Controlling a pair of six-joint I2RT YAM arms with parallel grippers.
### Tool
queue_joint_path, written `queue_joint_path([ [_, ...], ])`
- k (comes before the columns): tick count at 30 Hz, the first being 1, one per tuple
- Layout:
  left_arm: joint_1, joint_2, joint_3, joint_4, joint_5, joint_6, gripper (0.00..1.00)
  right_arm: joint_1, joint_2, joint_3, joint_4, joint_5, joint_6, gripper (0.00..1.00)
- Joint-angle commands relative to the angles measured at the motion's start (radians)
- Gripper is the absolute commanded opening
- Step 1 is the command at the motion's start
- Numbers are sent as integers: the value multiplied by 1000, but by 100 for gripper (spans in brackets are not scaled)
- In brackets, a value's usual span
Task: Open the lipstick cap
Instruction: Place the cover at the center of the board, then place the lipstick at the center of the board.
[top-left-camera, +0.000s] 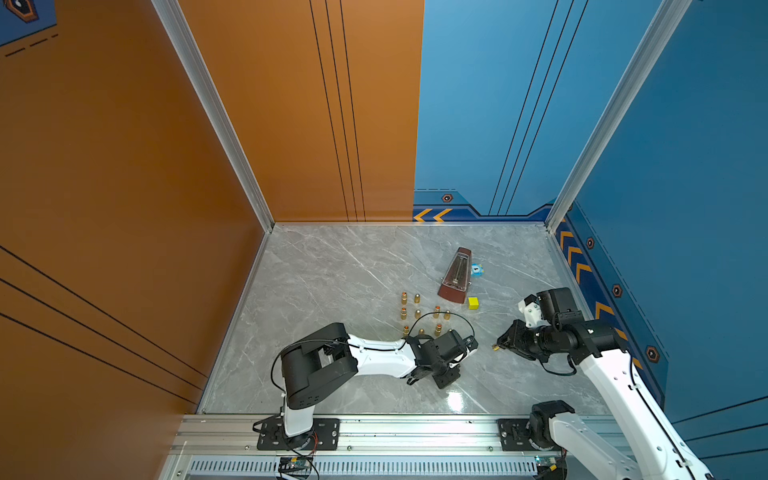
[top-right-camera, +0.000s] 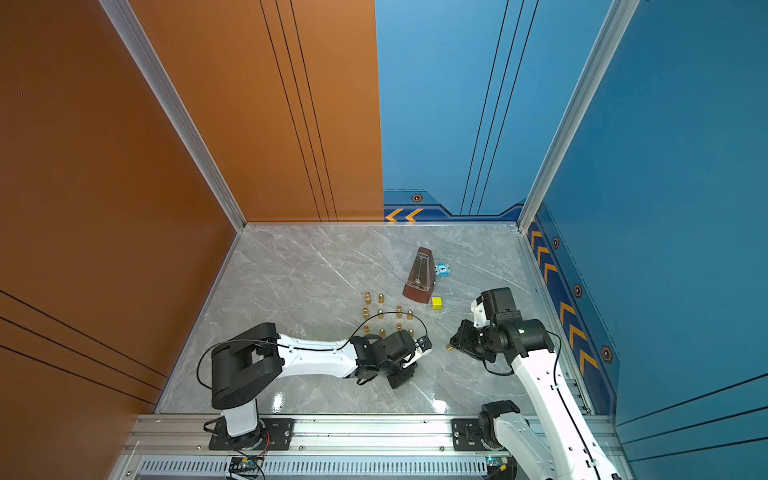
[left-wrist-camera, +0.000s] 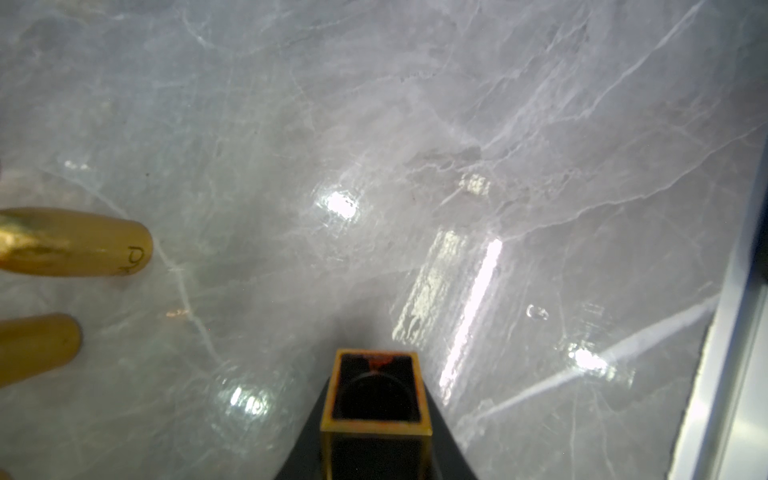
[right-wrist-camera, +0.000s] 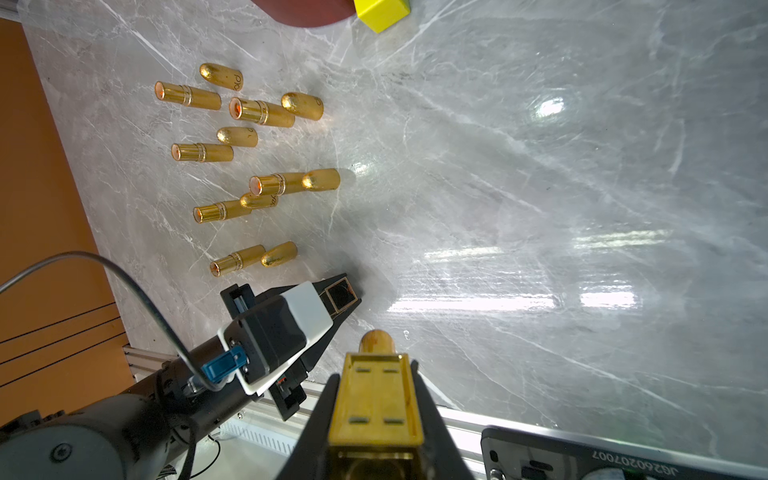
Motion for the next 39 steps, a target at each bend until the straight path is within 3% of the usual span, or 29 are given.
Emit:
queue_joint_path([
  [1, 3, 0, 14, -53, 9, 15, 30, -7, -18, -3, -22, -13, -13, 24],
  [14, 12, -75, 7, -54, 3, 1, 40, -8, -32, 18, -22, -49, -12, 24],
  [20, 27, -224, -42, -40, -11, 15, 47, -13, -42, 34, 25, -229, 28, 25],
  [28, 90, -441, -210, 267, 139, 49, 55, -19, -46, 34, 148, -433, 165, 26],
  [39, 124, -447, -219, 534, 301, 1, 64, -19, -92, -5, 297, -554, 350, 27],
])
